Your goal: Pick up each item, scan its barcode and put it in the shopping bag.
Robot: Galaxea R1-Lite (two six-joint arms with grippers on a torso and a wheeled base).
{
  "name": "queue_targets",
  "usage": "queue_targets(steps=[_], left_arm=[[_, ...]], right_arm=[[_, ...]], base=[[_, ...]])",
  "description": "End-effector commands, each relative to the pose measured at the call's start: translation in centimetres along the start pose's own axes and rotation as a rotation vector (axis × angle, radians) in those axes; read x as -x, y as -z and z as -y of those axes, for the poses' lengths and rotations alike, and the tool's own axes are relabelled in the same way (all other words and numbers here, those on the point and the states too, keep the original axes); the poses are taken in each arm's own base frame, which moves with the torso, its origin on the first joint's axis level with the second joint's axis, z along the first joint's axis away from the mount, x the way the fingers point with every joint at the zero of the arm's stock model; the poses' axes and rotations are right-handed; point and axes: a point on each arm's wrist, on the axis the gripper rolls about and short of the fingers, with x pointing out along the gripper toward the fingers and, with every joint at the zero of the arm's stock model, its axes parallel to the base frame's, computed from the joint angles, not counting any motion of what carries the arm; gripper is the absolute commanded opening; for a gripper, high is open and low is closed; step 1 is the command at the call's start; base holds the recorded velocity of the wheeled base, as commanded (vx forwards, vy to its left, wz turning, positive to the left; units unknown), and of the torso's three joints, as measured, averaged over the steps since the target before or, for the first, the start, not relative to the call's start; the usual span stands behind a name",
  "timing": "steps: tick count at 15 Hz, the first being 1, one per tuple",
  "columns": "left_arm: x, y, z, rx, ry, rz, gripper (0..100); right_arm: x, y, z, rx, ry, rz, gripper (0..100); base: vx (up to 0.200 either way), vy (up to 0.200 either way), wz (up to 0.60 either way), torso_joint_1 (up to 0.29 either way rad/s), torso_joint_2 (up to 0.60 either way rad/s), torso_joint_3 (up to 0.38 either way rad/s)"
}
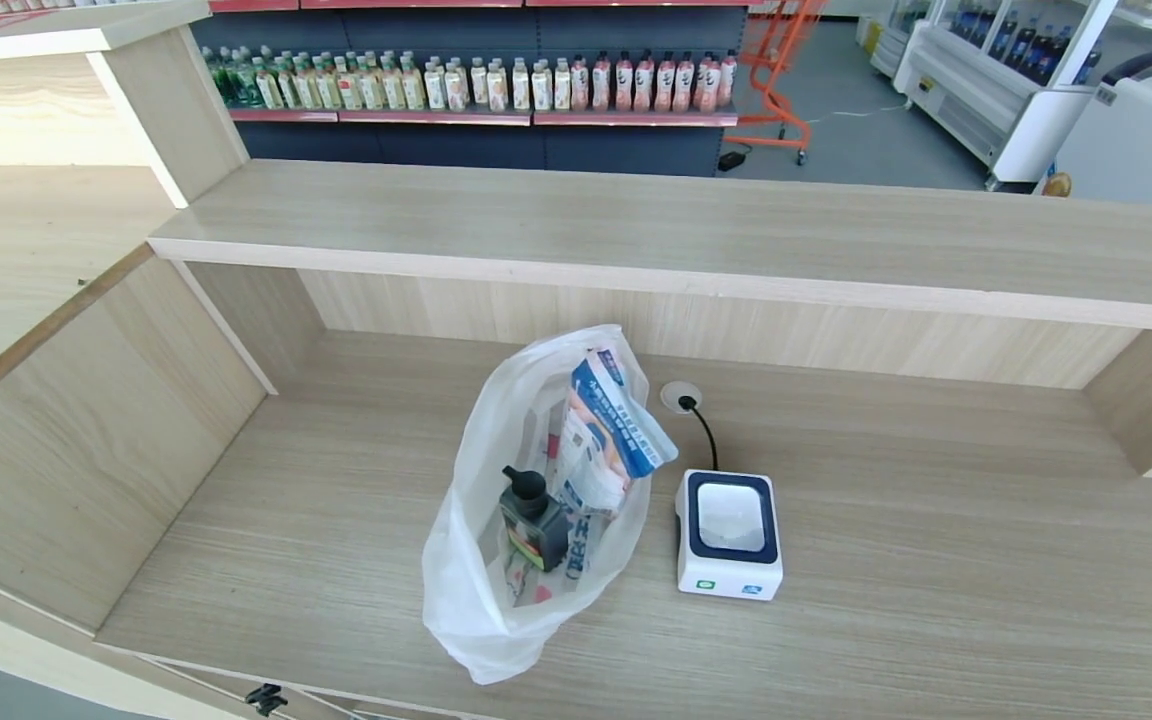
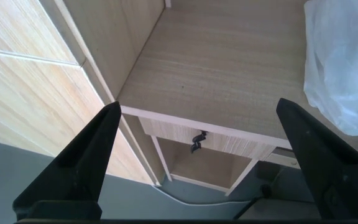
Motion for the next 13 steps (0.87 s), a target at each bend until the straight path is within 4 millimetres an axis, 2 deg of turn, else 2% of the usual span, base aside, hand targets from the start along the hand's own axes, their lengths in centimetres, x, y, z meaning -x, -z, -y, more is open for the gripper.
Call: queue_targets(steps=[1, 13], left_arm=[[0.0, 0.0, 0.0, 0.0, -0.001, 0.0, 100], [0.0, 0.0, 0.0, 0.0, -0.001, 0.0, 100]], right_arm=[[-0.03, 0.0, 0.0, 0.0, 0.0, -0.004, 0], [-0.03, 0.0, 0.0, 0.005, 0.0, -0.004, 0]], base=[[0.0, 0.0, 0.0, 0.0, 0.0, 0.0], [0.0, 0.0, 0.0, 0.0, 0.0, 0.0]])
